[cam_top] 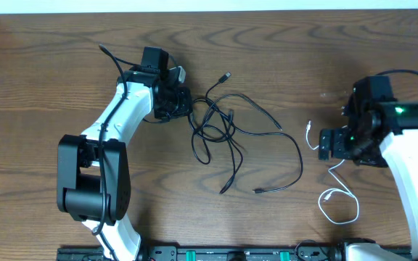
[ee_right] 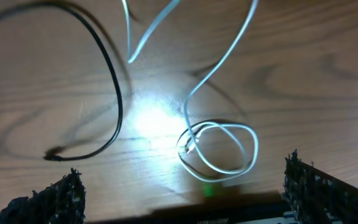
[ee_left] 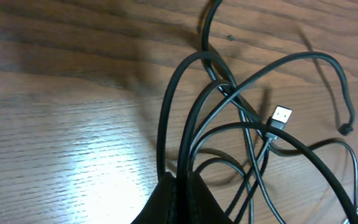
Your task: Untangle cables
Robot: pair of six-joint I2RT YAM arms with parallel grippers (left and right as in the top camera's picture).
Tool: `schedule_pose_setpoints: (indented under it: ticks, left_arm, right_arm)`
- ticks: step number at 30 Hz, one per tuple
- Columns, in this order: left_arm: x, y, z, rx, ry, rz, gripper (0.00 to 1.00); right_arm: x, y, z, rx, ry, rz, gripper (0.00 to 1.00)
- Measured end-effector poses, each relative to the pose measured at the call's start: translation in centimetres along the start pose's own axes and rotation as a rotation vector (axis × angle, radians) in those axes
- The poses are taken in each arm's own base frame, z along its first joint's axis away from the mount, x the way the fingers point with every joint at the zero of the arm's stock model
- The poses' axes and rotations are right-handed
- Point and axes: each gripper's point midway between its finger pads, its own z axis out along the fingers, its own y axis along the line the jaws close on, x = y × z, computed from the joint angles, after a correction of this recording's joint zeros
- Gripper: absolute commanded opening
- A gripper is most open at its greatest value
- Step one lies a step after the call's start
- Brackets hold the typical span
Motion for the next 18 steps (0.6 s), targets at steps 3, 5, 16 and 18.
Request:
schedule_pose_setpoints:
  ticks: [3, 5, 16, 18]
  left_arm:
    - [-0.3, 0.0, 0.0, -0.003, -0.012, 0.005, 0.08]
    - [-0.4, 0.0, 0.0, -0.004, -0.016, 0.006, 0.08]
    - [-0.4, 0.2, 0.0, -0.014, -0.019, 0.006, 0.08]
    - [-0.4, 0.2, 0.0, -0.015, -0.019, 0.006, 0.08]
  right_arm:
    - [0.3, 0.9, 1.5, -0.046, 0.051, 0.001, 0.98]
    - [0.9, 1.3, 2.7, -0.072, 0.091, 0.004, 0.98]
    - [4.2, 0.8, 8.4, -0.064, 0.191, 0.055, 0.93]
    - [4.9, 0.4, 9.5, -0.045, 0.2, 0.093, 0.88]
